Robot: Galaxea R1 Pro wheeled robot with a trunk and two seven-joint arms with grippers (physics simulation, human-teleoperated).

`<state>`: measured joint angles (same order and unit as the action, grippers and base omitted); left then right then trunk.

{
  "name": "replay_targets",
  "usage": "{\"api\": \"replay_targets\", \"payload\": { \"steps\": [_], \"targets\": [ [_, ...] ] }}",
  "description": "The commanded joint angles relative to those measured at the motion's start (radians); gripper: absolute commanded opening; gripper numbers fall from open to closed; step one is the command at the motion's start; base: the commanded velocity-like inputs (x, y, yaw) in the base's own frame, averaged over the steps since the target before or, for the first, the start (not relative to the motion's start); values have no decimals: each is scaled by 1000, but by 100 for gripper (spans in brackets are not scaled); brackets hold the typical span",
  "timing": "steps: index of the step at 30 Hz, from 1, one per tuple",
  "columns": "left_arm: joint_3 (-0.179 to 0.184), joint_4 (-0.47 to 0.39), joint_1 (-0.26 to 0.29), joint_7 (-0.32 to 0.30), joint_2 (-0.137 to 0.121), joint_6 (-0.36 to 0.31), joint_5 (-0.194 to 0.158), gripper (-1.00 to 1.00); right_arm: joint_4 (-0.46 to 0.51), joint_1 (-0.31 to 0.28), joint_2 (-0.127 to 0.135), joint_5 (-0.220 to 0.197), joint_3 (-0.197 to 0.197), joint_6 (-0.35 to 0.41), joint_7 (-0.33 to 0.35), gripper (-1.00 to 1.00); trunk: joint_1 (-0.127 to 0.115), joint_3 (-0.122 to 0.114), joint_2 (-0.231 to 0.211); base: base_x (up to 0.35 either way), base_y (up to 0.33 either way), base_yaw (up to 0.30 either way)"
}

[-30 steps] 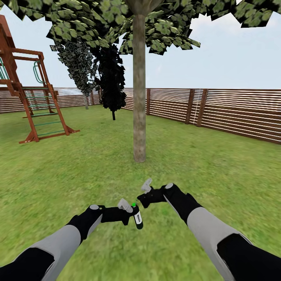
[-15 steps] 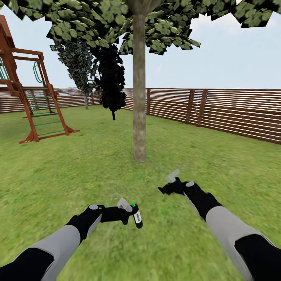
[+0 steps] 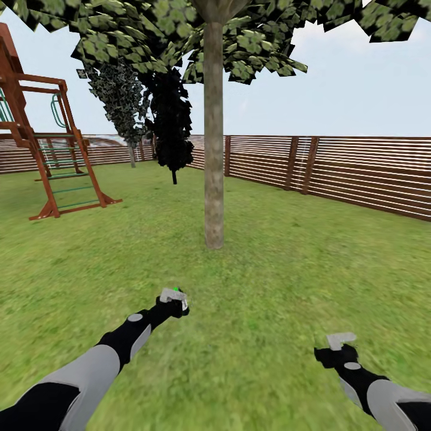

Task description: In the garden, pick up the pesticide atomizer on the floor and spray pesticide onto both trees until each tree trunk is fully covered.

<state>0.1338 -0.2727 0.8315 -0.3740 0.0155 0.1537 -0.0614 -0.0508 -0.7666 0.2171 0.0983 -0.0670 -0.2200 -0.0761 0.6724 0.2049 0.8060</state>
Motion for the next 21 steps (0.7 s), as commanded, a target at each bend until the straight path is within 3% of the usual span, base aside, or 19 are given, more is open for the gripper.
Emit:
{"api": "replay_targets", "payload": {
  "steps": [1, 6, 21],
  "targets": [
    [1, 0, 0, 15, 0, 4, 1, -100, -2, 3, -10, -7, 1, -3, -4, 100, 0, 0, 0, 0, 0, 0],
    [4, 2, 0, 26, 10, 9, 2, -100, -6, 9, -38, -16, 0, -8, -7, 100, 0, 0, 0, 105, 0, 0],
    [8, 16, 0, 29, 81, 9, 5, -100, -6, 21, -42, -16, 0, -8, -8, 100, 0, 0, 0, 300, 23, 0]
  ]
}}
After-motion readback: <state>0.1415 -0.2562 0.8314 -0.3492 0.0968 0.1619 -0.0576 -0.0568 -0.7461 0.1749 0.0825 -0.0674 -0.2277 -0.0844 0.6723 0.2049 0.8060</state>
